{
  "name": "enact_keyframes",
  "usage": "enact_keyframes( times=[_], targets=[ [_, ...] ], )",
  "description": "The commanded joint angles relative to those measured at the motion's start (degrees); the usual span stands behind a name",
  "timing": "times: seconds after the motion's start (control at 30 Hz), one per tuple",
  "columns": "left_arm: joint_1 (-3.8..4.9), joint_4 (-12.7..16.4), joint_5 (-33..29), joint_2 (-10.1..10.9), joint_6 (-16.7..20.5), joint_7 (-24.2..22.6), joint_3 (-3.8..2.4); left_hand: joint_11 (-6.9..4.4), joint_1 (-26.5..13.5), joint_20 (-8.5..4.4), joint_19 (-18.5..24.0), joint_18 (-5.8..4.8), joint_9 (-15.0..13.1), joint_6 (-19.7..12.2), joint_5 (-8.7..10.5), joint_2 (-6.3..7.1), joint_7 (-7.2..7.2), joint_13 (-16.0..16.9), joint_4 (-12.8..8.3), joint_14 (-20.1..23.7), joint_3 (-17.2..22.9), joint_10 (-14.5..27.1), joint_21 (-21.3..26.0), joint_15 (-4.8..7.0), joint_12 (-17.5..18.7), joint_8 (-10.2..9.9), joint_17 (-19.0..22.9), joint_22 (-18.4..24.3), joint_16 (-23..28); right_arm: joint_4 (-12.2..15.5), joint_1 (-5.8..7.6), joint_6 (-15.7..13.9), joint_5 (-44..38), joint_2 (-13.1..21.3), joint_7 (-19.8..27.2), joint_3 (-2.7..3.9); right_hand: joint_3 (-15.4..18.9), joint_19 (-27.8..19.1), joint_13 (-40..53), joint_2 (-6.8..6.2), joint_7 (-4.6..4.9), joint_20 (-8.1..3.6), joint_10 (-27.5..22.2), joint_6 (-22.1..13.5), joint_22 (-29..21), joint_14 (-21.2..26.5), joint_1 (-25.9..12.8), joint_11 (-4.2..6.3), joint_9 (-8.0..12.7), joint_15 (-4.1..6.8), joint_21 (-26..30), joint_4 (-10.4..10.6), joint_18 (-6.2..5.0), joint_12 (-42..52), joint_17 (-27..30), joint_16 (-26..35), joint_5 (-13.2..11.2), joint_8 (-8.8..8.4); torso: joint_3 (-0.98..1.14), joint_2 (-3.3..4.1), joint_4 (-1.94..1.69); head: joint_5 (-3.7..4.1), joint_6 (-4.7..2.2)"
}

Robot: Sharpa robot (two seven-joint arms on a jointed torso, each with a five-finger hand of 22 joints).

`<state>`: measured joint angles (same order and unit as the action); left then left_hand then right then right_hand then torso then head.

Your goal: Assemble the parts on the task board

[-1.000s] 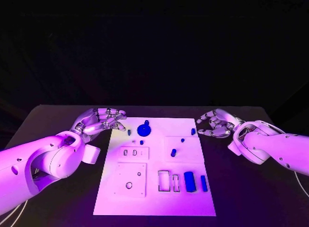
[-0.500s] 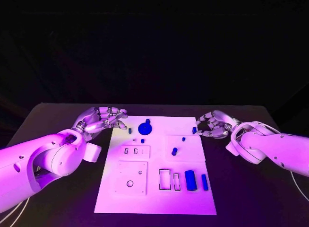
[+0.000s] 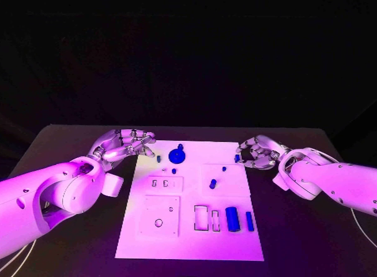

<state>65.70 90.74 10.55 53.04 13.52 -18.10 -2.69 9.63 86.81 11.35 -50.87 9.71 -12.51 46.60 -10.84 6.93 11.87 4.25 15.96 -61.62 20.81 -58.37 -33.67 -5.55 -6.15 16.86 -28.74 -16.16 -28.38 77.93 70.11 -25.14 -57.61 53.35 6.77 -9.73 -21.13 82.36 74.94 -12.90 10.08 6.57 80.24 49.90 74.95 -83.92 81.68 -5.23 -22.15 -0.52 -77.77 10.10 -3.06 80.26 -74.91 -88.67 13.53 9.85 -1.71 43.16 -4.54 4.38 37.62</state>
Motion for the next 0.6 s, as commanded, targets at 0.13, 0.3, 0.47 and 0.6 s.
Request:
enact_keyframes(
  times=[0.13,0.3,0.47,0.6],
  targets=[
    [0.04,0.1,-0.2,-0.1,-1.0,-0.4,-0.03,0.21,-0.1,-0.12,0.5,0.62,0.0,-0.5,0.30,0.27,1.85,0.0,0.0,0.4,0.2,0.2,-0.3,-0.12,0.2,0.2,0.0,-0.1,-0.3,-0.3,-0.08,1.0,-1.1,-0.3,0.1,-0.01,-1.0,0.1,3.8,0.75,-0.18,0.22,0.2,1.2,6.0,-5.1,0.3,0.26,-0.1,-0.26,-0.2,-0.2,-0.06,0.3,-11.1,0.0,0.4,0.41,0.00,-0.04,-0.09,0.11,-0.01],
    [0.04,0.0,-0.2,-0.1,-0.9,-0.4,-0.03,0.21,-0.1,-0.12,0.5,0.62,0.0,-0.5,0.30,0.27,1.85,0.0,0.0,0.4,0.2,0.2,-0.3,-0.12,0.2,0.2,0.0,-0.1,-0.3,-0.8,-0.09,1.1,-1.3,-0.6,-0.2,-0.01,-1.9,0.4,4.2,1.27,-0.38,0.13,0.6,2.2,6.2,-5.2,0.4,0.43,-0.2,-0.13,-0.5,-0.4,0.01,0.7,-11.3,-0.1,0.4,0.74,0.02,-0.04,-0.08,0.09,0.00],
    [0.04,0.0,-0.2,-0.1,-1.0,-0.4,-0.03,0.21,-0.1,-0.12,0.5,0.62,0.0,-0.5,0.30,0.27,1.85,0.0,0.0,0.4,0.2,0.2,-0.3,-0.12,0.2,0.2,0.0,-0.1,-0.3,-1.1,-0.12,1.3,-1.8,-0.9,-0.4,-0.01,-2.2,0.5,4.3,1.32,-0.47,0.08,0.7,2.4,6.3,-5.2,0.4,0.50,-0.3,-0.07,-0.6,-0.6,0.05,0.8,-11.4,-0.1,0.4,0.83,0.07,0.01,0.01,0.01,-0.01],
    [0.04,0.0,-0.2,-0.1,-1.0,-0.4,-0.03,0.21,-0.1,-0.12,0.5,0.62,0.0,-0.5,0.30,0.27,1.85,0.0,0.0,0.4,0.2,0.2,-0.3,-0.12,0.2,0.2,0.0,-0.1,-0.3,-1.2,-0.16,1.4,-1.8,-1.1,-0.5,-0.01,-2.2,0.5,4.4,1.32,-0.48,0.07,0.7,2.5,6.4,-5.2,0.4,0.52,-0.3,-0.06,-0.7,-0.6,0.07,0.8,-11.4,-0.1,0.4,0.84,0.06,-0.01,-0.02,0.00,0.02]
  ],
)
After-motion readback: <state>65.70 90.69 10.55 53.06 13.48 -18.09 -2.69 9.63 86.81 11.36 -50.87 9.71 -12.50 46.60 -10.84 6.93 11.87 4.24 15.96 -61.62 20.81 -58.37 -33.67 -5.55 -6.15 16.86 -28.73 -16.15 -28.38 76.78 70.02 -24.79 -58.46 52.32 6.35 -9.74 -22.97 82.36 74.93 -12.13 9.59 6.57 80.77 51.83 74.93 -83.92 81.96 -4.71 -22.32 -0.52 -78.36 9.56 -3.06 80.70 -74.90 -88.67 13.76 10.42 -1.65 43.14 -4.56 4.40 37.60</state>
